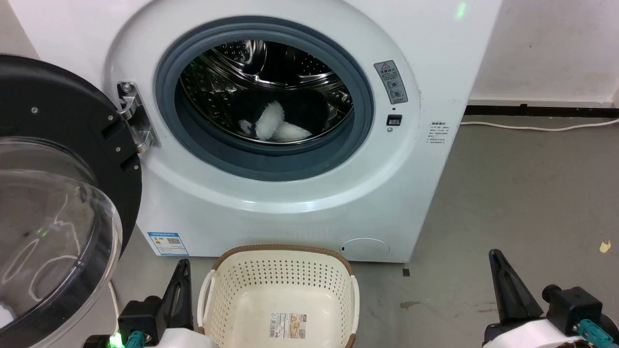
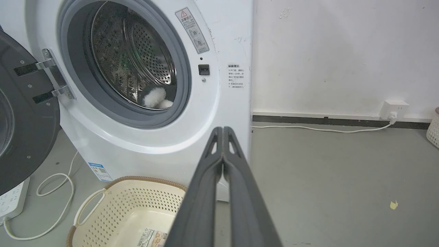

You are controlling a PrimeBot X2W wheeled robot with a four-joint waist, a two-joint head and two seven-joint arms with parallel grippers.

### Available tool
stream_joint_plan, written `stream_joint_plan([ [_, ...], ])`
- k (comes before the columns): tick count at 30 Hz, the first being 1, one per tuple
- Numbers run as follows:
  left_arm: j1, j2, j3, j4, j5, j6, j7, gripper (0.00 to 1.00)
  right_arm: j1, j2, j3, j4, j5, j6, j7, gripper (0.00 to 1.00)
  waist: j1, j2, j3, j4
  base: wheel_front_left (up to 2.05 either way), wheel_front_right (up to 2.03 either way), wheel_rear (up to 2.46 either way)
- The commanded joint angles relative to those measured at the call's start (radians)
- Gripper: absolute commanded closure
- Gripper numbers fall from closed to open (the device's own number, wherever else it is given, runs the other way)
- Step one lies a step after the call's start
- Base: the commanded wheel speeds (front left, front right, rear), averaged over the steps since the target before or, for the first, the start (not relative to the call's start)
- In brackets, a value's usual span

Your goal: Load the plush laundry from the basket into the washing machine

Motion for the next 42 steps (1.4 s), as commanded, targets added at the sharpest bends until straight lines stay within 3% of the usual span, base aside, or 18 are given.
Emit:
stream_joint_plan([
  [1,-0.012,0.0,0.004,-0.007,0.008,-0.006,0.006,1.0,-0.014,0.0,0.002,-0.008,-0.012,0.0,0.006,1.0,-0.0001,0.0,0.0,0.0,0.0,0.0,0.0],
  [42,-0.042,0.0,0.011,-0.037,0.069,-0.011,0.094,1.0,-0.04,0.0,0.013,-0.03,-0.076,-0.001,0.094,1.0,-0.0001,0.0,0.001,0.015,0.0,0.0,0.0],
])
